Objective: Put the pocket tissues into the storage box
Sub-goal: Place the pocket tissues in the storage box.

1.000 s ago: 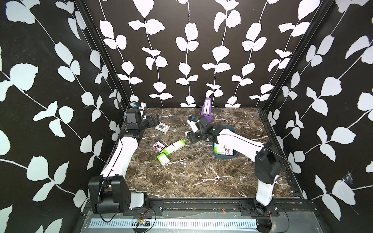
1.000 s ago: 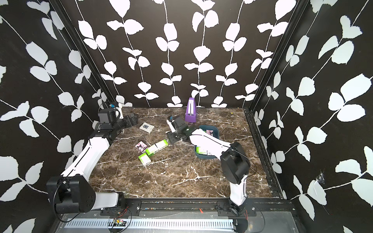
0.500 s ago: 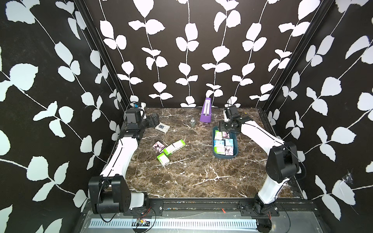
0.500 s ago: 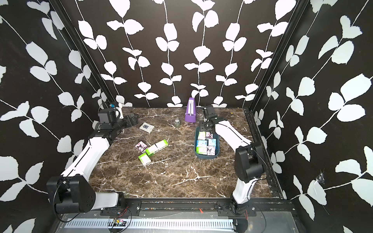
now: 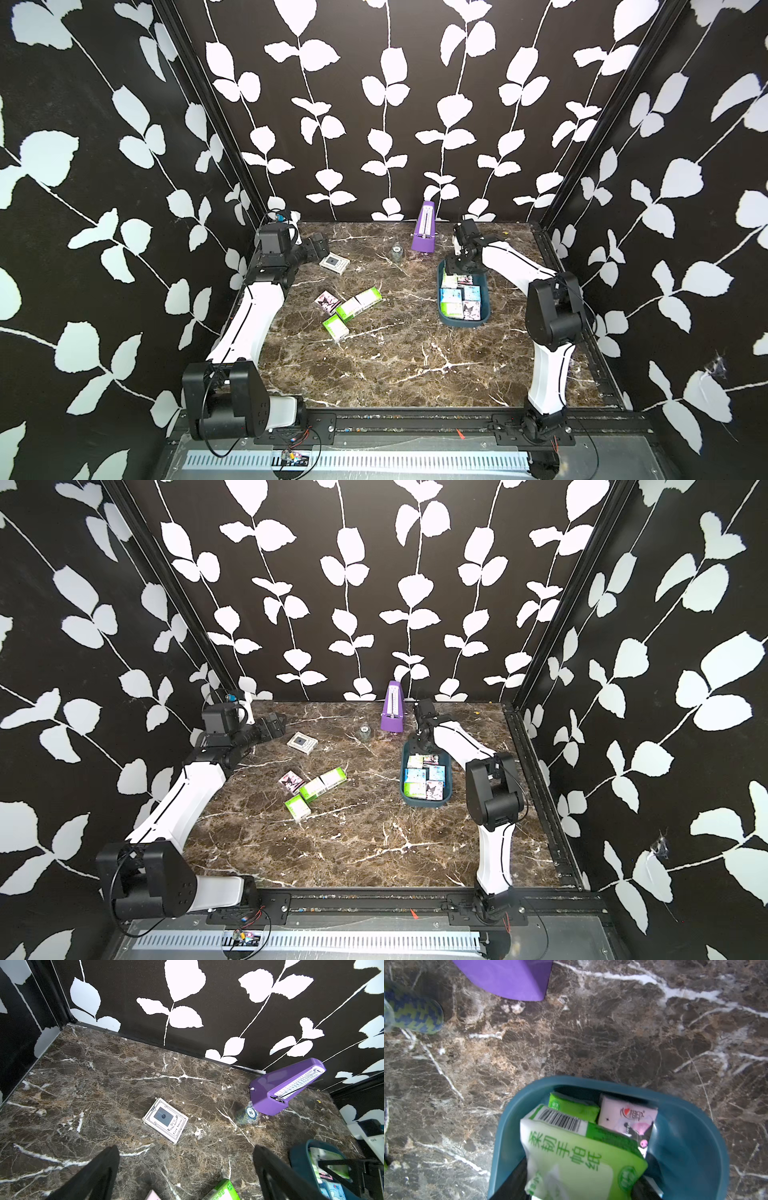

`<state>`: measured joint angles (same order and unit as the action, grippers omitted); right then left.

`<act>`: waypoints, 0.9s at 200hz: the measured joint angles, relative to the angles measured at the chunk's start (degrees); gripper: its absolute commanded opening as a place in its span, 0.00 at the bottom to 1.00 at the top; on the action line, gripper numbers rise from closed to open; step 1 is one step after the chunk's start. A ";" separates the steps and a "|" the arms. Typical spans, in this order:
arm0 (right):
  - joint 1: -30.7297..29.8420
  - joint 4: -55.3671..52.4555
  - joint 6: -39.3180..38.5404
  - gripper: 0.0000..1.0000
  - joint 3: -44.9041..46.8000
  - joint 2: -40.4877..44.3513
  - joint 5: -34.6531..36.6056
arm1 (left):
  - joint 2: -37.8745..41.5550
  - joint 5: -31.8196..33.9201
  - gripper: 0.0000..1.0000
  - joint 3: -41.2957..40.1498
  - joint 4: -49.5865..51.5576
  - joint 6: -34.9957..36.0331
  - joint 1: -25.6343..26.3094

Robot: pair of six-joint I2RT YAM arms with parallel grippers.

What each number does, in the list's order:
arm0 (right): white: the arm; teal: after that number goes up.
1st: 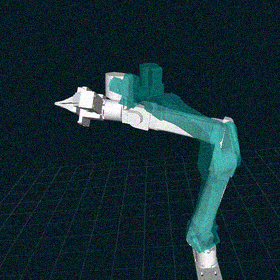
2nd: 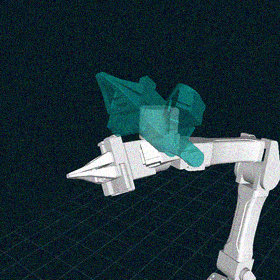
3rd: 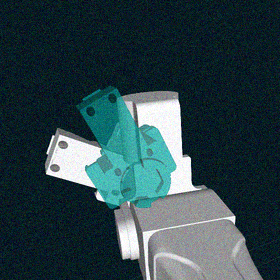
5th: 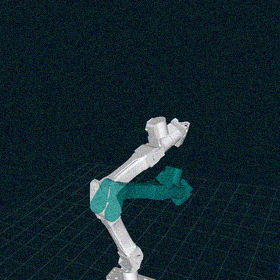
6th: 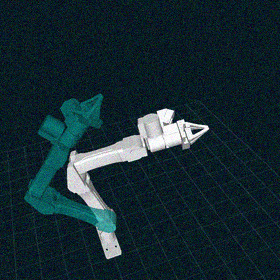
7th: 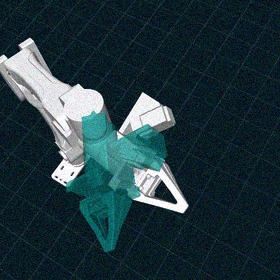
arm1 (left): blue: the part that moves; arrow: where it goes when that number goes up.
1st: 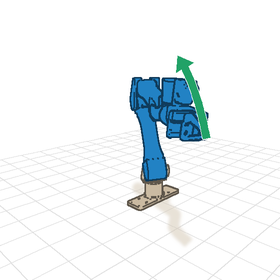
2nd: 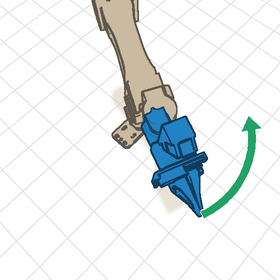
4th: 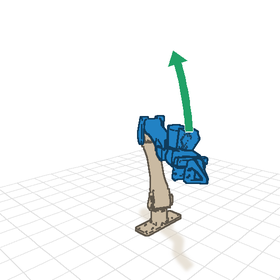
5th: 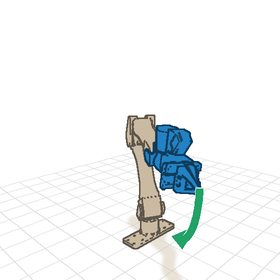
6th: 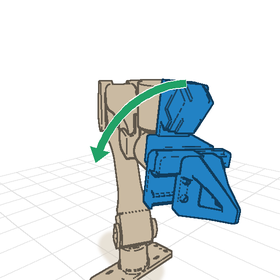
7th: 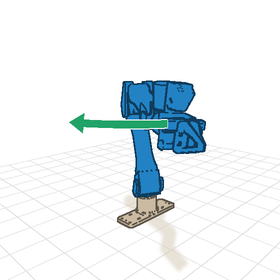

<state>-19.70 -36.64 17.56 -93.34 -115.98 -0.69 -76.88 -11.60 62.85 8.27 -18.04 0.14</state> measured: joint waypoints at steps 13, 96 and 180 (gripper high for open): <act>0.00 -0.02 0.00 0.59 -0.66 -0.66 -0.28 | 0.00 0.02 0.99 0.00 0.00 0.02 -0.04; 0.00 -1.18 -0.22 0.72 -3.37 -3.37 -1.92 | 0.00 0.11 0.99 0.00 0.00 0.09 -0.20; 0.00 -1.53 -2.01 0.84 -4.13 -3.34 -4.35 | 0.00 0.13 0.99 0.00 0.00 0.09 -0.24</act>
<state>-19.70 -38.17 15.55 -97.47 -119.33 -5.04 -76.88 -11.46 62.85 8.27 -17.96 -0.10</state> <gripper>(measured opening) 0.830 0.990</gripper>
